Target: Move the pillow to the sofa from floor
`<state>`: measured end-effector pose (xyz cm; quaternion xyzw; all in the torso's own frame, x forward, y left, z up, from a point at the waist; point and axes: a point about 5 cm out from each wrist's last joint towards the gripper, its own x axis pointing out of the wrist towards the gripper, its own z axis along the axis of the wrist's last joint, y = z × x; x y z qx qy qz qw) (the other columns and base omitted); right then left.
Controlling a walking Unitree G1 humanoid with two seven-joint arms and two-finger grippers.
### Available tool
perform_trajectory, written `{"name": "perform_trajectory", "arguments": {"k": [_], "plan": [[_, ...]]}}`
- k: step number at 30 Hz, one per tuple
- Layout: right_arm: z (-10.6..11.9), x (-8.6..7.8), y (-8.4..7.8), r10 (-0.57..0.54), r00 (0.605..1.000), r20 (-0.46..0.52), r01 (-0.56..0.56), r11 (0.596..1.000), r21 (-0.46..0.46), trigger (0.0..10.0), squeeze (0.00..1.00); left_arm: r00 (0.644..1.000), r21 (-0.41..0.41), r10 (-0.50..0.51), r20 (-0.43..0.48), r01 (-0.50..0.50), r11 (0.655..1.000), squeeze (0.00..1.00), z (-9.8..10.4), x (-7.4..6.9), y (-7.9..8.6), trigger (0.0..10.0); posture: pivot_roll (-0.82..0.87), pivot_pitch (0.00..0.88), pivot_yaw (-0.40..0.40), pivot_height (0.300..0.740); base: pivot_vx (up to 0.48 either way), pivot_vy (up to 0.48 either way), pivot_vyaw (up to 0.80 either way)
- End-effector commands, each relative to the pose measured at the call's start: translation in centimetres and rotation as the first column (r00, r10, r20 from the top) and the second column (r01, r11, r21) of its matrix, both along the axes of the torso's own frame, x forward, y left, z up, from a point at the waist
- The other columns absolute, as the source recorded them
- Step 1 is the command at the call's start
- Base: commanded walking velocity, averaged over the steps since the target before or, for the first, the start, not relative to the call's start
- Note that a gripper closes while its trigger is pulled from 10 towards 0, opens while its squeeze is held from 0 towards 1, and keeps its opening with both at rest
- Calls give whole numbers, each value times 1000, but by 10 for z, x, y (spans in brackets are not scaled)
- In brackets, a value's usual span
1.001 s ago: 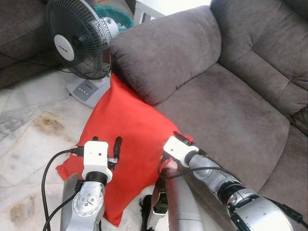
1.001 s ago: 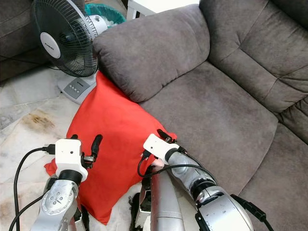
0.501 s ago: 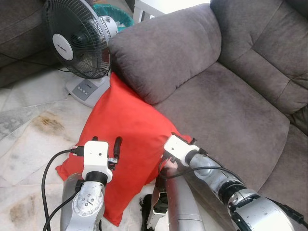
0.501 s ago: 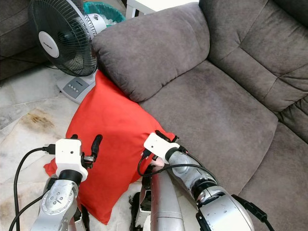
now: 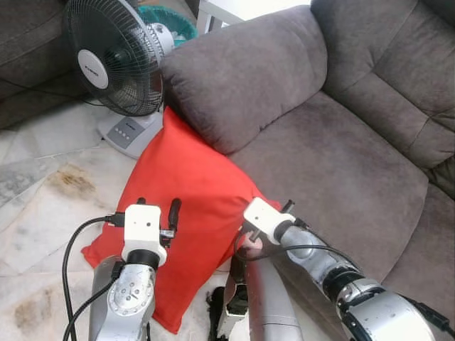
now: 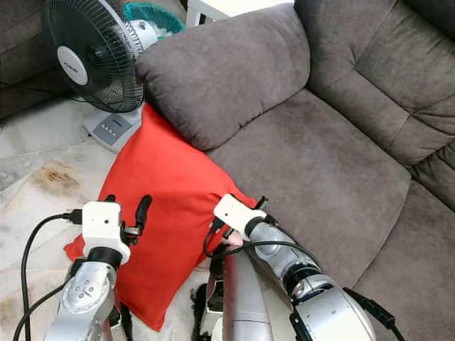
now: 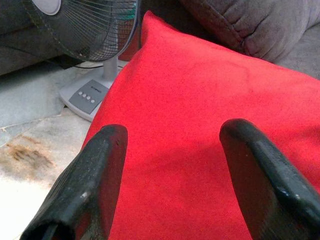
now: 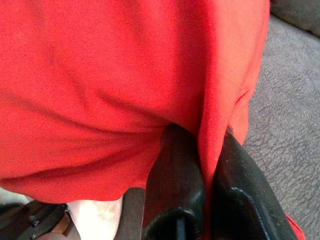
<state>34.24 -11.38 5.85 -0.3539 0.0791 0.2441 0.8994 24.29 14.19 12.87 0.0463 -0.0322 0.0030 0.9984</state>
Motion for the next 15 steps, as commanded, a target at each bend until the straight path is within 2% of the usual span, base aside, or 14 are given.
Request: {"name": "perform_trajectory", "arguments": {"k": [1, 6, 9, 13, 15], "plan": [[4, 3, -11, -53, 999, 8, 53, 998, 42, 0, 0, 999, -1, -23, -23, 23, 1000, 0, -5, 0, -6, 10000, 201, 285, -316, 535, 0, 0, 0], [2, 3, -15, -94, 996, -11, 94, 993, 70, 0, 0, 999, 3, -24, -29, 24, 1000, 0, -8, 2, -5, 10000, 204, 271, -311, 535, 0, 0, 0], [1, 2, -23, -145, 989, -37, 148, 983, 113, 0, 0, 999, 11, -16, -48, 17, 1000, 0, -14, 4, -2, 10000, 209, 254, -303, 535, 0, 0, 0], [-2, 1, -33, -204, 974, -97, 219, 956, 196, 0, 0, 998, 14, -9, -67, 10, 1000, 0, -20, 5, 2, 10000, 211, 238, -293, 535, 0, 0, 0], [-5, 0, -38, -244, 956, -165, 283, 915, 289, 0, 0, 997, 18, -5, -73, 6, 1000, 0, -23, 5, 4, 10000, 214, 225, -287, 535, 0, 0, 0]]}}
